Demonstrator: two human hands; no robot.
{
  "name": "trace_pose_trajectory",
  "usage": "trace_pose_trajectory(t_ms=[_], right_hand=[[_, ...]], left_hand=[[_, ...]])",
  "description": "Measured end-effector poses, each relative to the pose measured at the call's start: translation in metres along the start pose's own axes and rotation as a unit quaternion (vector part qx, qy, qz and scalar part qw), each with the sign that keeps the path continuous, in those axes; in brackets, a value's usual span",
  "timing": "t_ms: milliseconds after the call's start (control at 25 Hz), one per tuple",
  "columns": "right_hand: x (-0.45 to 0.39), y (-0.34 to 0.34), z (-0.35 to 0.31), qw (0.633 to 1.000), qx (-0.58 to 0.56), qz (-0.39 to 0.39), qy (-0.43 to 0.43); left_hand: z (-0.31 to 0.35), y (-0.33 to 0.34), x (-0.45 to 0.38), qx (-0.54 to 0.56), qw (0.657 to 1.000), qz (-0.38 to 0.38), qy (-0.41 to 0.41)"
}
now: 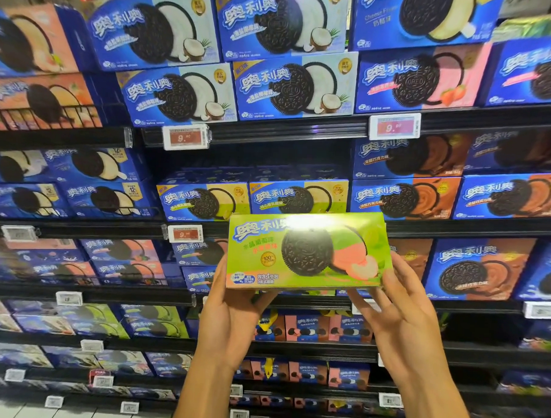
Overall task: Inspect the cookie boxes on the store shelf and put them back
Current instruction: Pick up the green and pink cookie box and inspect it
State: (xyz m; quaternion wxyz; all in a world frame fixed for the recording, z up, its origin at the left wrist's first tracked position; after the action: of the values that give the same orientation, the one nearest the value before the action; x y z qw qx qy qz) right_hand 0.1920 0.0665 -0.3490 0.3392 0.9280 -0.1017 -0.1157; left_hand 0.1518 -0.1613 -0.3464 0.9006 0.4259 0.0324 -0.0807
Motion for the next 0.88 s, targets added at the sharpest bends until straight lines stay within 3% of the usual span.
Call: trace_pose_trajectory(t_ms=[200,480,680,880], right_hand=[[0.005,0.012,-0.010,0.997,0.064,-0.019,-0.024],[0.022,0.037,-0.021,0.982,0.152,-0.038,-0.104],[0.027,0.053,-0.014,0.971,0.194,-0.080,-0.113],[0.027,0.051,-0.015,0.968,0.200,-0.091,-0.122]], left_hand=[[-0.011,-0.005,-0.003,0.043,0.997,0.058,-0.010],[-0.031,-0.021,-0.010,-0.081,0.986,0.134,-0.065],[-0.047,-0.022,-0.012,-0.046,0.983,0.126,-0.126],[-0.047,-0.024,-0.020,-0.051,0.982,0.120,-0.137]])
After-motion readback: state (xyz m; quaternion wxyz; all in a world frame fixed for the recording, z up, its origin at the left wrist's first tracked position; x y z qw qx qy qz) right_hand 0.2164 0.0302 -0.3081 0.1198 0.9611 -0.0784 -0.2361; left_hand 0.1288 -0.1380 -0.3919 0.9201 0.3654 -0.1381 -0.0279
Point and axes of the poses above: each hand's wrist, its own x-axis away from the middle knuckle, its own y-axis out of the palm, z = x × y, the point moved 1 cm from there along -x, towards the middle knuckle, and after that the axes turned 3 degrees about -z, right-handed, at the moved point
